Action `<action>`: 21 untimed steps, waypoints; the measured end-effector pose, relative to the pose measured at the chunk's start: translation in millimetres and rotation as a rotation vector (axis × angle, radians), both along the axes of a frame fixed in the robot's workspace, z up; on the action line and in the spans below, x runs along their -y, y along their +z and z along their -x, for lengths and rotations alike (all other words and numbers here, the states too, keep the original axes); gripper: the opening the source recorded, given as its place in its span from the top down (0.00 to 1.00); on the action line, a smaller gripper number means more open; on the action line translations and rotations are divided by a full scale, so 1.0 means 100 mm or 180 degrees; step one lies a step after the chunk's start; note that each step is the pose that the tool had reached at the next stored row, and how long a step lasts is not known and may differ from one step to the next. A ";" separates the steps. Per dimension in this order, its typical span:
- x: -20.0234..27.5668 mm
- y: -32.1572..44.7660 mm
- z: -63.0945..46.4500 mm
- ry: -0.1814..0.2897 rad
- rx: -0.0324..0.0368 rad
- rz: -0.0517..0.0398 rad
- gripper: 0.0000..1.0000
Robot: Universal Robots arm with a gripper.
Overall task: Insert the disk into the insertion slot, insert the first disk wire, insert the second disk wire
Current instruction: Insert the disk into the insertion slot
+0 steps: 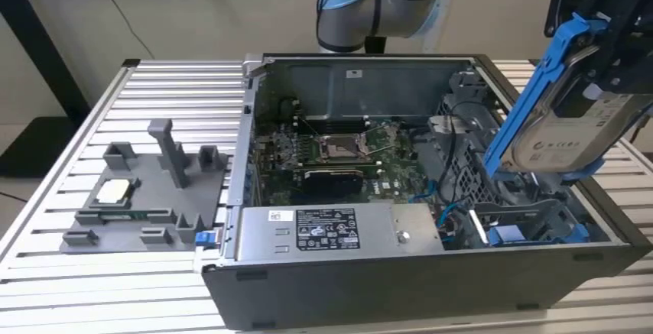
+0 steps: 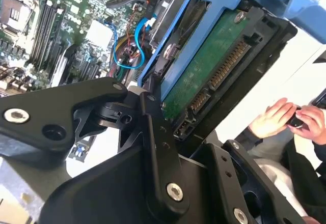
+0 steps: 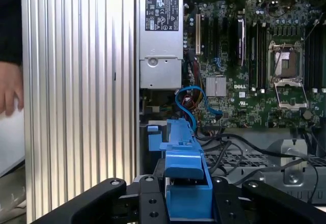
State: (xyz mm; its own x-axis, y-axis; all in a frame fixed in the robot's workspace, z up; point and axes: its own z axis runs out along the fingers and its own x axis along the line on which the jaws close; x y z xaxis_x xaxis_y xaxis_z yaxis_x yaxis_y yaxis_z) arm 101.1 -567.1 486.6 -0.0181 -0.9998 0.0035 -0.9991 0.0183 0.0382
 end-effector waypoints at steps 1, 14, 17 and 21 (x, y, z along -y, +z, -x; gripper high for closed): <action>0.000 -0.004 0.00 0.0000 0.0000 0.0000 0.67; 0.000 -0.036 0.00 0.0000 0.0000 0.0000 0.67; 0.000 -0.043 0.00 0.0000 0.0000 0.0000 0.67; 0.000 -0.052 0.00 0.0000 0.0000 0.0000 0.67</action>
State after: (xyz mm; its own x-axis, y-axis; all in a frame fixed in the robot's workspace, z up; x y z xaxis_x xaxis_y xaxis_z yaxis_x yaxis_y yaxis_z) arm 101.5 -567.1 481.4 -0.0181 -0.9998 0.0035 -0.9991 0.0182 0.0382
